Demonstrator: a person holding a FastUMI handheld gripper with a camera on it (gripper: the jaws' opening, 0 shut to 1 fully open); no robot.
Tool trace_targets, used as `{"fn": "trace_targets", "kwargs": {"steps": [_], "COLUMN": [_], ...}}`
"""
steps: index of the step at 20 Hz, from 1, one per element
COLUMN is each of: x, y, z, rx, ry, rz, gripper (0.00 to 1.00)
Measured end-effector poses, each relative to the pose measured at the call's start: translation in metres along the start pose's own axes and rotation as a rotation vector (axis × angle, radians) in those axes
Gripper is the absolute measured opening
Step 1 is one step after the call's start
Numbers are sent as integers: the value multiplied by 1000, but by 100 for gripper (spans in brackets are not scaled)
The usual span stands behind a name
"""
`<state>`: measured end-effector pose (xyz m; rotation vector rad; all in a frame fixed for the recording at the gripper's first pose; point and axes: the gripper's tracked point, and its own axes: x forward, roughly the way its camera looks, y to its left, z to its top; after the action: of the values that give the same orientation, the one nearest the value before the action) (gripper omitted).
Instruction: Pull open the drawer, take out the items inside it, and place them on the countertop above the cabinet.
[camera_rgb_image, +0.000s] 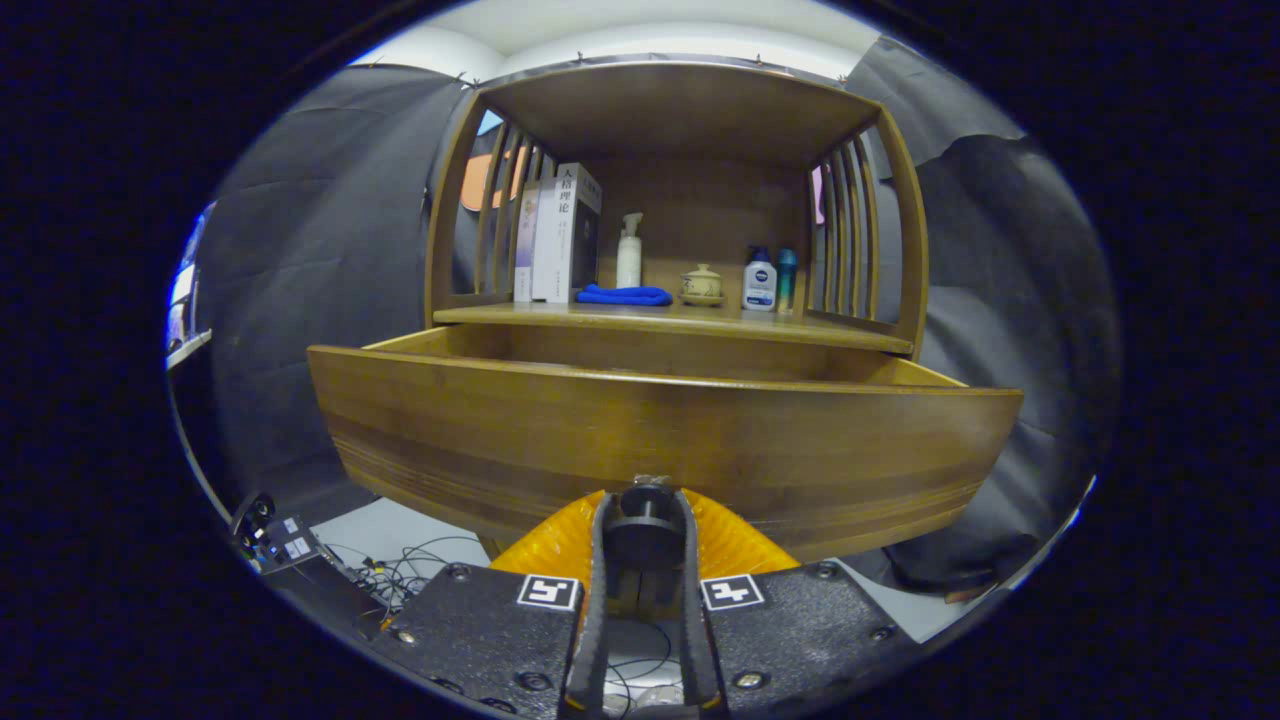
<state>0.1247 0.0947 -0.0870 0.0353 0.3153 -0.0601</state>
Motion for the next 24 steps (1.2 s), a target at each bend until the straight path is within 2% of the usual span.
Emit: {"fn": "trace_targets", "kwargs": {"steps": [11, 14, 18, 20, 22, 24], "x": [-6, -16, -41, -44, -29, -7], "y": [0, -5, -15, -18, -27, -32], "z": [-8, -2, 59, 87, 104, 110], "rx": [7, -12, -39, -43, -18, -1], "ry": [27, 36, -119, -132, -73, 58], "rz": [-3, -4, -33, -32, -60, -63], "gripper": [32, 44, 76, 93, 93, 93]}}
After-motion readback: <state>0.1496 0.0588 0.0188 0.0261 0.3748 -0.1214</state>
